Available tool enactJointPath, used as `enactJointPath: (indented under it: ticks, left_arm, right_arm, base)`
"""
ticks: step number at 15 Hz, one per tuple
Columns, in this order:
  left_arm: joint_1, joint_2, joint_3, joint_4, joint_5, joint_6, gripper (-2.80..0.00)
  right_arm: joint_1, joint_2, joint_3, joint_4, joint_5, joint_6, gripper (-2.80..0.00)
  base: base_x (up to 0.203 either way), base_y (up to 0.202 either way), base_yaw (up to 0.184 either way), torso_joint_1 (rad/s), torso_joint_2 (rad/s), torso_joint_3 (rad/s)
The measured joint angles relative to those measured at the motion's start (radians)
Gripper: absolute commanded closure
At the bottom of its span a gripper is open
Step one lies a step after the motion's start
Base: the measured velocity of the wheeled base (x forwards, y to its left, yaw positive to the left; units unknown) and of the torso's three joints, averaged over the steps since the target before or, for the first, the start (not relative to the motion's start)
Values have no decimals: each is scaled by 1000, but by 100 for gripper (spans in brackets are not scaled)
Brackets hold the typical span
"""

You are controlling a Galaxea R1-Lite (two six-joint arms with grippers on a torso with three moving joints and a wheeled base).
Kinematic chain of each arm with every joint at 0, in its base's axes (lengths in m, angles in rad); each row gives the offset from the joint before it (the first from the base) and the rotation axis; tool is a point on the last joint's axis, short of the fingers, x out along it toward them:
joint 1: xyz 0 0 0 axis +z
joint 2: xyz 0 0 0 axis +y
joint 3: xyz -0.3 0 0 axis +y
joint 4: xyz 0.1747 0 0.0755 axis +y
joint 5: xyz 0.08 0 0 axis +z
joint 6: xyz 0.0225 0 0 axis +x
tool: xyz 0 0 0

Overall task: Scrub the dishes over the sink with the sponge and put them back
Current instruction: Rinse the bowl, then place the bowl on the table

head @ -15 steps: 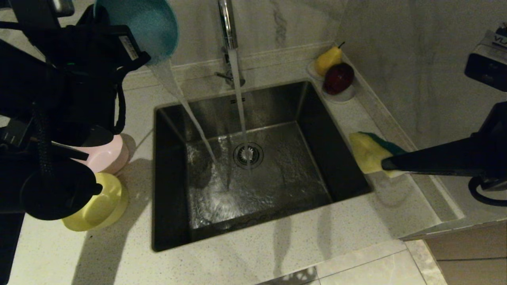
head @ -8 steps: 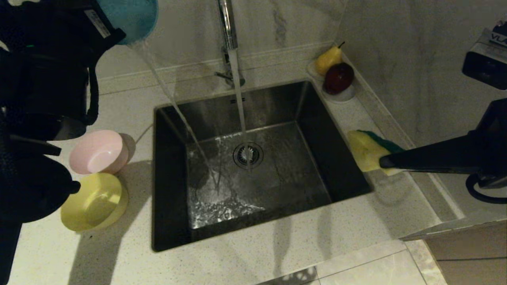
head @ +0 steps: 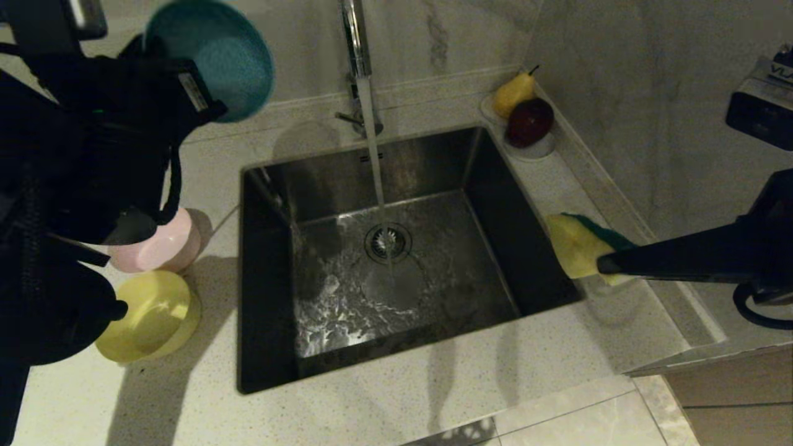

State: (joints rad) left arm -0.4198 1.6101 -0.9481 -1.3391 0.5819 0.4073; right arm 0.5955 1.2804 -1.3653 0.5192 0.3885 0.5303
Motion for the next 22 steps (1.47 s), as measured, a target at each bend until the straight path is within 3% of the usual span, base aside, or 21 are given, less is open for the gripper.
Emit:
enactJointPath:
  ticks: [4, 8, 11, 14, 16, 20, 22]
  left_arm:
    - [16, -6, -63, 427, -3, -215, 0]
    - [70, -77, -267, 1000, -83, -493, 0]
    - [214, -134, -482, 1445, -223, -696, 0]
    - [403, -171, -633, 1796, -323, -840, 0]
    - [509, -190, -660, 1901, -335, -903, 0]
    - [693, -212, -598, 1905, -336, -995, 0]
    - [768, -213, -542, 1881, -350, -1012, 0]
  right_arm:
    - [0, -17, 8, 0, -1, 0, 0]
    - [-2, -22, 11, 0, -1, 1, 0]
    - [-19, -21, 13, 2, -1, 0, 0]
    - [-23, -17, 13, 6, -2, 0, 0]
    - [-24, -11, 13, 7, -3, 0, 0]
    - [-40, -4, 19, 5, -3, -4, 0]
    - [-43, -4, 30, 4, -2, -18, 0]
  base:
    - [0, 0, 0, 0, 0, 0]
    - [0, 0, 0, 0, 0, 0]
    - [0, 0, 0, 0, 0, 0]
    - [0, 0, 0, 0, 0, 0]
    - [0, 0, 0, 0, 0, 0]
    - [0, 0, 0, 0, 0, 0]
    - [0, 0, 0, 0, 0, 0]
